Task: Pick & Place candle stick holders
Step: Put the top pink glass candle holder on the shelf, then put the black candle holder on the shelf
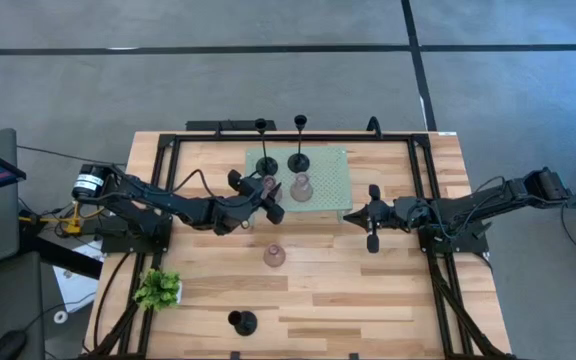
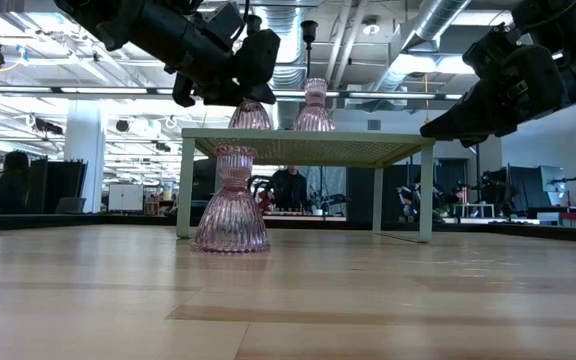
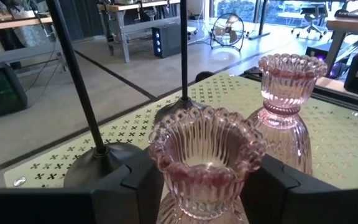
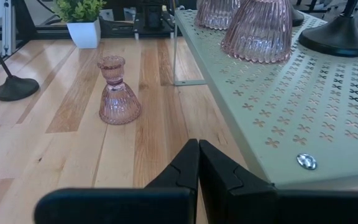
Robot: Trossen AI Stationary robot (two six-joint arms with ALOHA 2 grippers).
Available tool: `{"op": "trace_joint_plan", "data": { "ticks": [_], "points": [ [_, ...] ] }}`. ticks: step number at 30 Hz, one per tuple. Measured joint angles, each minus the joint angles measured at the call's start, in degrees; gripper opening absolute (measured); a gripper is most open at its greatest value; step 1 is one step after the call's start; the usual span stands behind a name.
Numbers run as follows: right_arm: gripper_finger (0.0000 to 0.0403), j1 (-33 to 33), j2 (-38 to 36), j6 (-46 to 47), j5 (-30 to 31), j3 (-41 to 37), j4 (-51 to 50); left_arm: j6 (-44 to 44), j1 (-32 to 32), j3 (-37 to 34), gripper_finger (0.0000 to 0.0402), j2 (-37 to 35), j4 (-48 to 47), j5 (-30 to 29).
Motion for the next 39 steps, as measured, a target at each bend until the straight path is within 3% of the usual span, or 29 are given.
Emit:
{"op": "trace_joint_plan", "data": {
  "ticks": [15, 39],
  "points": [
    [0.0001, 0.0, 0.0, 0.0, 0.0, 0.0, -1.0, 6.7, -1.5, -0.1, 0.0208, -3.4, 0.0, -4.1],
    [0.0001, 0.0, 0.0, 0.0, 0.0, 0.0, -0.9, 7.4, -1.5, -0.1, 0.0320, -4.1, 0.0, -4.0]
  ]
}}
